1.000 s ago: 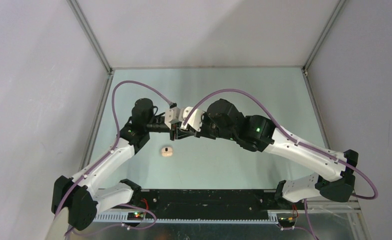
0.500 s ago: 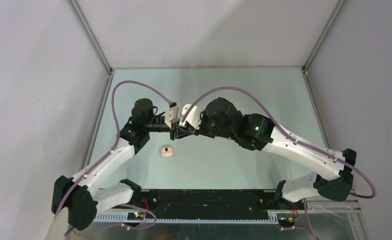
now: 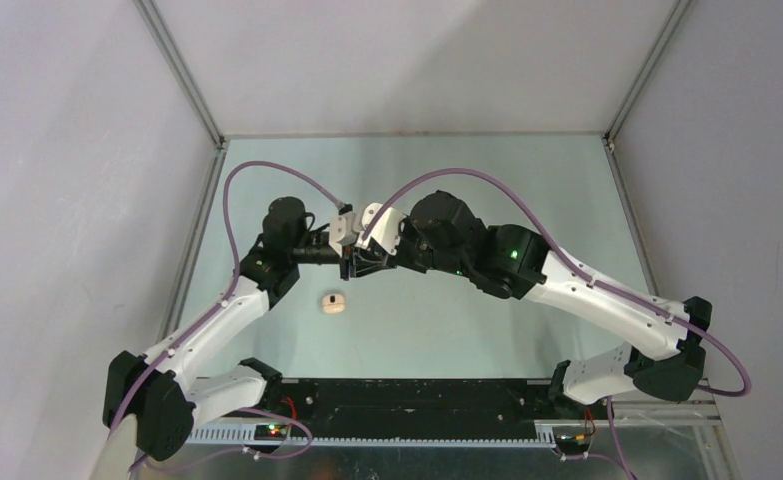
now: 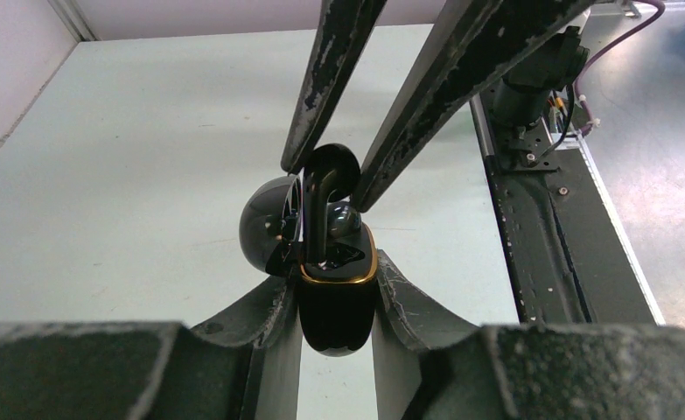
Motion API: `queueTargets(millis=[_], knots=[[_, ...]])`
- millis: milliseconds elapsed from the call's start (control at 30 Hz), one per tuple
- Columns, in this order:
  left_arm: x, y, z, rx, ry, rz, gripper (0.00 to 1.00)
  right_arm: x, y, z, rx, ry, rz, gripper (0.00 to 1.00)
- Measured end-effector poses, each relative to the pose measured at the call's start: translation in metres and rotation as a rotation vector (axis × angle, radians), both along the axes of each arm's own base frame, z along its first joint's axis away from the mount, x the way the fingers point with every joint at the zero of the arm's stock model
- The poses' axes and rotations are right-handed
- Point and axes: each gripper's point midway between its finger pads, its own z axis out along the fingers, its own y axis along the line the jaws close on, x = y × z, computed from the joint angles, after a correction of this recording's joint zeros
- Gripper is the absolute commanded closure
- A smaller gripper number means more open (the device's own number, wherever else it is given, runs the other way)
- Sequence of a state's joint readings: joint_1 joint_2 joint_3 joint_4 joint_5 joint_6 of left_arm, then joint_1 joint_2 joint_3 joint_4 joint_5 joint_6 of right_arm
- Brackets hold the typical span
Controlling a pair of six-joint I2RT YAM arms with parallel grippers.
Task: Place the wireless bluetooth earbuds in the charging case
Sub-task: Insert the left earbud into the left side groove of the charging case.
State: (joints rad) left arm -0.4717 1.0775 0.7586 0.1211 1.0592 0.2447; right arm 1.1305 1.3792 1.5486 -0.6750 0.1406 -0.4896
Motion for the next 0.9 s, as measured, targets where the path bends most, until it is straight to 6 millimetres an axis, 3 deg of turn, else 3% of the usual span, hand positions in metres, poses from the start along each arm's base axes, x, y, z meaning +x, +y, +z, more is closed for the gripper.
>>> queueTargets(millis=[900], knots=[[-0.0002,-0.0004,-0.0002,-0.006,0.01,0.001,0.98,-0.0012,0.0021,-0.0048,-0.006,-0.002,0.018,0.91]])
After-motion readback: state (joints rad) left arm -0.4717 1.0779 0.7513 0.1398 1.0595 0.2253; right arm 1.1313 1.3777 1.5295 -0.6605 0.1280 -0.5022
